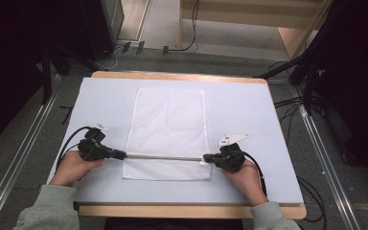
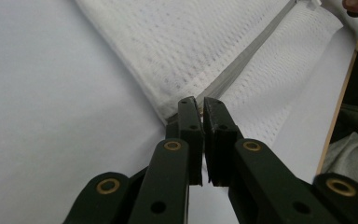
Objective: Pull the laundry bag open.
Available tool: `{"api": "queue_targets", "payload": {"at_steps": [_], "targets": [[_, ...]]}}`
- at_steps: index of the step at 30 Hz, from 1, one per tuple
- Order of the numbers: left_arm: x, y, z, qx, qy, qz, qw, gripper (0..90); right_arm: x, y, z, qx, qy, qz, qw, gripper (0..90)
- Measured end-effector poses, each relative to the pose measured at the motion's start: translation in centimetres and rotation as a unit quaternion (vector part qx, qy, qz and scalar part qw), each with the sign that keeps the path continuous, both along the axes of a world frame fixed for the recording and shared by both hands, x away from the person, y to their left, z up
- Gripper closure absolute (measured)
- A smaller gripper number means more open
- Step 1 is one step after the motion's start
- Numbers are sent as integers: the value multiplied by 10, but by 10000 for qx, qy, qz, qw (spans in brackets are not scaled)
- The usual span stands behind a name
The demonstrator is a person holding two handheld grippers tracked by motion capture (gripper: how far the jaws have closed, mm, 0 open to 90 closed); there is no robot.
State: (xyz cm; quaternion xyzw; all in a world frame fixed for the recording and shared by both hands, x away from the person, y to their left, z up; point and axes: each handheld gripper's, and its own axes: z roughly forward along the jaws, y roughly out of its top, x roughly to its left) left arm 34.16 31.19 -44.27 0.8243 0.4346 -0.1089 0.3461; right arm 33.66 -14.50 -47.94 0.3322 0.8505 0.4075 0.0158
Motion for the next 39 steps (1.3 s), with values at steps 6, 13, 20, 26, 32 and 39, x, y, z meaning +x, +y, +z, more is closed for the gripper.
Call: {"api": "queue_targets", "payload": {"at_steps": [6,13,20,26,32,39], "targets": [[-4,7,0,-85,-5,60,9999,881,0,0,0,2,13,4,10000,900],[-6,5,-4,-2,-207,-94,9997,865,2,1,2,-41,78,17,10000,899],[-7,3,-3,86,-423,-52,9991,637,4,4,5,46,193,41,9998,708],[-7,13,2,-33,-666,240,9975,523,8,-6,10,146,106,-143,9997,595],[-6,22,4,4,-812,457,9957,472,12,-23,14,175,-17,-419,9990,507],[-4,30,5,178,-1076,729,9914,402,16,-40,15,209,-95,-759,9968,429]]}}
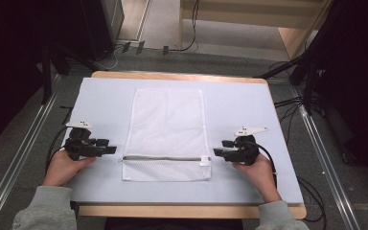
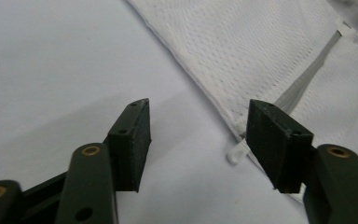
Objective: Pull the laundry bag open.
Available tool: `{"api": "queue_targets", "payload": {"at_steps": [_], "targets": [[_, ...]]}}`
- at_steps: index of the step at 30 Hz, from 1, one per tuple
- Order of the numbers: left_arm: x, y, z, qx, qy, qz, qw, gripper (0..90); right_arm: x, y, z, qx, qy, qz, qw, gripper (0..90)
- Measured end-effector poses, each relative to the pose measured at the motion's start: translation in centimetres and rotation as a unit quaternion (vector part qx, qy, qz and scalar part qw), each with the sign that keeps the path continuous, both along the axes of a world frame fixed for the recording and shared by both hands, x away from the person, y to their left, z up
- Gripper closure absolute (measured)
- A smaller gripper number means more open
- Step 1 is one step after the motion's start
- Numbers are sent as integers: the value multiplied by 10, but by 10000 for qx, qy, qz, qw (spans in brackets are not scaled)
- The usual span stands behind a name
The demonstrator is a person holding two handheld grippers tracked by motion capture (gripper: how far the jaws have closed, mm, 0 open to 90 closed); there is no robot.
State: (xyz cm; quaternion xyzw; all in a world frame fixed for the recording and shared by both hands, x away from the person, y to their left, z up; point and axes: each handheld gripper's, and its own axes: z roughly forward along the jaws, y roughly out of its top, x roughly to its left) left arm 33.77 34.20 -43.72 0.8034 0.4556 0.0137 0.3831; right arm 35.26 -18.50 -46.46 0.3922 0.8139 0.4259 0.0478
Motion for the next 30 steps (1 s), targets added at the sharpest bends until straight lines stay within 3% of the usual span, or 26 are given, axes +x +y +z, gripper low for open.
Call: {"api": "queue_targets", "payload": {"at_steps": [7,14,30], "targets": [[4,9,-2,218,-91,376,9990,364,3,-20,-1,48,-51,-344,9994,401],[10,15,-4,253,-77,605,9978,355,5,-32,-4,36,-11,-580,9983,375],[13,13,-7,318,11,584,9978,355,5,-34,-6,20,0,-684,9977,351]]}}
